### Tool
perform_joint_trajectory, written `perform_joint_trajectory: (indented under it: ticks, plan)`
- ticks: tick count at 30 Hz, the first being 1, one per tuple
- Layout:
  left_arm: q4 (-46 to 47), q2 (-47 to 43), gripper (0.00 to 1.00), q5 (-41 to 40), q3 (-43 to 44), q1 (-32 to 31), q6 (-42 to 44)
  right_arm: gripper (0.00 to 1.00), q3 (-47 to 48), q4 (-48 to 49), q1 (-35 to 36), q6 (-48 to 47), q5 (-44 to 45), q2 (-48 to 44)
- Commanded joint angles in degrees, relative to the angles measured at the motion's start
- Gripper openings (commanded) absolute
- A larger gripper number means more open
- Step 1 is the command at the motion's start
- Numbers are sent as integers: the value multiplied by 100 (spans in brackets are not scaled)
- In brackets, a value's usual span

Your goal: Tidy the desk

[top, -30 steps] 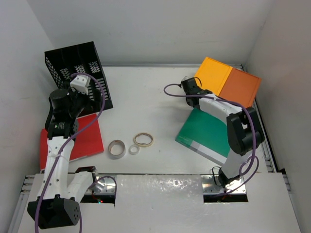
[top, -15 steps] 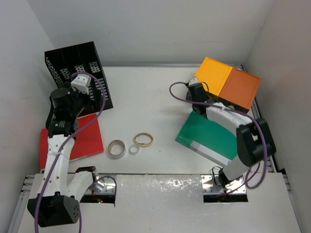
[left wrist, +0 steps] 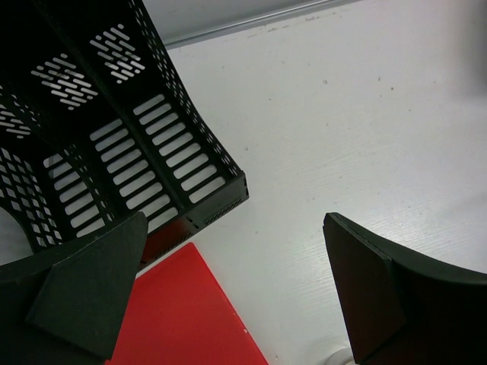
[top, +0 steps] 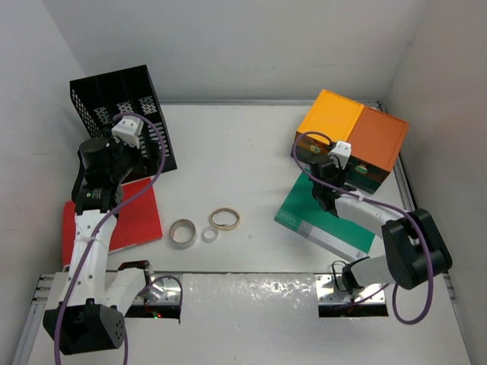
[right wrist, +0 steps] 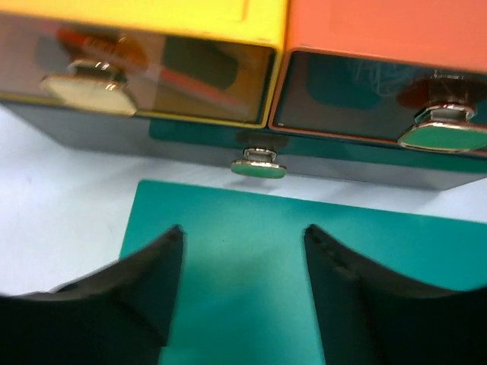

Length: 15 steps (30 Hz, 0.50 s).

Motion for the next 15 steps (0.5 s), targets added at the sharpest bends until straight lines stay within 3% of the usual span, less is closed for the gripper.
perform_joint_trajectory:
  ticks: [1, 8, 15]
  plan:
    - [170, -108, 100, 98, -1, 62, 26, 58, 247, 432, -82, 906, 410, 242]
    - [99, -170, 100, 115, 26, 54, 79, 57, 475, 485, -380, 1075, 639, 787]
    - [99, -117, 99, 194, 26, 62, 88, 61, 335, 1329, -855, 451, -415, 1121]
